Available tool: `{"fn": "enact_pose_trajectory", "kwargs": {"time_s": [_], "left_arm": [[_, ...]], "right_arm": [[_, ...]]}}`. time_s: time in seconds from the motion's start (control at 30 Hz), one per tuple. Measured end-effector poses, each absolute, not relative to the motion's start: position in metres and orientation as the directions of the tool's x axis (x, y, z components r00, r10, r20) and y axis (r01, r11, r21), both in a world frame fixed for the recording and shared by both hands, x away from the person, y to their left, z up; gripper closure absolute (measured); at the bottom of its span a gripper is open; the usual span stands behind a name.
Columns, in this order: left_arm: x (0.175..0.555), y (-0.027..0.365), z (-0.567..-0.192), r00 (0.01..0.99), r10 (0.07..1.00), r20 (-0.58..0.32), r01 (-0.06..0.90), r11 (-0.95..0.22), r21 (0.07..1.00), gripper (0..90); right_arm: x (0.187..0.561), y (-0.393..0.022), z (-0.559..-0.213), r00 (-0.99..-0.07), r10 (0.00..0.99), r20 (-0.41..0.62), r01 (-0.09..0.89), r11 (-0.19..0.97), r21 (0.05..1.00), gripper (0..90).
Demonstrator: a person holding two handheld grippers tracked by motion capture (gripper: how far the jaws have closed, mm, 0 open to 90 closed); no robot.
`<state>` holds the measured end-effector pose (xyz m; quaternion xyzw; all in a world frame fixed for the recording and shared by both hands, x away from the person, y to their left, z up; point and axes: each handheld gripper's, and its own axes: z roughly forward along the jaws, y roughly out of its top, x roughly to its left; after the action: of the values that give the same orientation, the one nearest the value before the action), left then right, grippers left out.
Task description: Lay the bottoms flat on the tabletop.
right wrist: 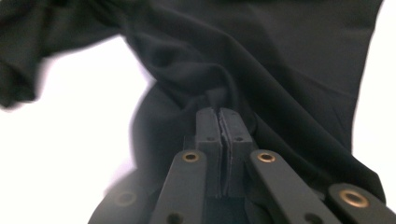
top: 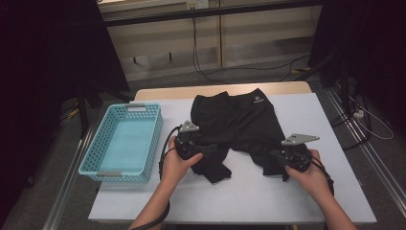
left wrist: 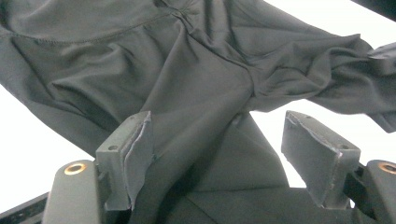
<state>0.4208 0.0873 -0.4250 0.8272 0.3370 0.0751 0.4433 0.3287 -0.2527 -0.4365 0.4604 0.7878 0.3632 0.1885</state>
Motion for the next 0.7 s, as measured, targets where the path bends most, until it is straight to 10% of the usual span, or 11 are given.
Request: {"fn": "enact_pose_trajectory", "kwargs": {"time_s": [0.7], "left_arm": [[0.416,0.081,-0.423,0.777,0.602,-0.182,0.486,-0.390,0.782,26.0]], "right_arm": [[0.300,-0.210,-0.413,-0.608,0.793,0.036,0.511,0.356,0.782,87.4]]}}
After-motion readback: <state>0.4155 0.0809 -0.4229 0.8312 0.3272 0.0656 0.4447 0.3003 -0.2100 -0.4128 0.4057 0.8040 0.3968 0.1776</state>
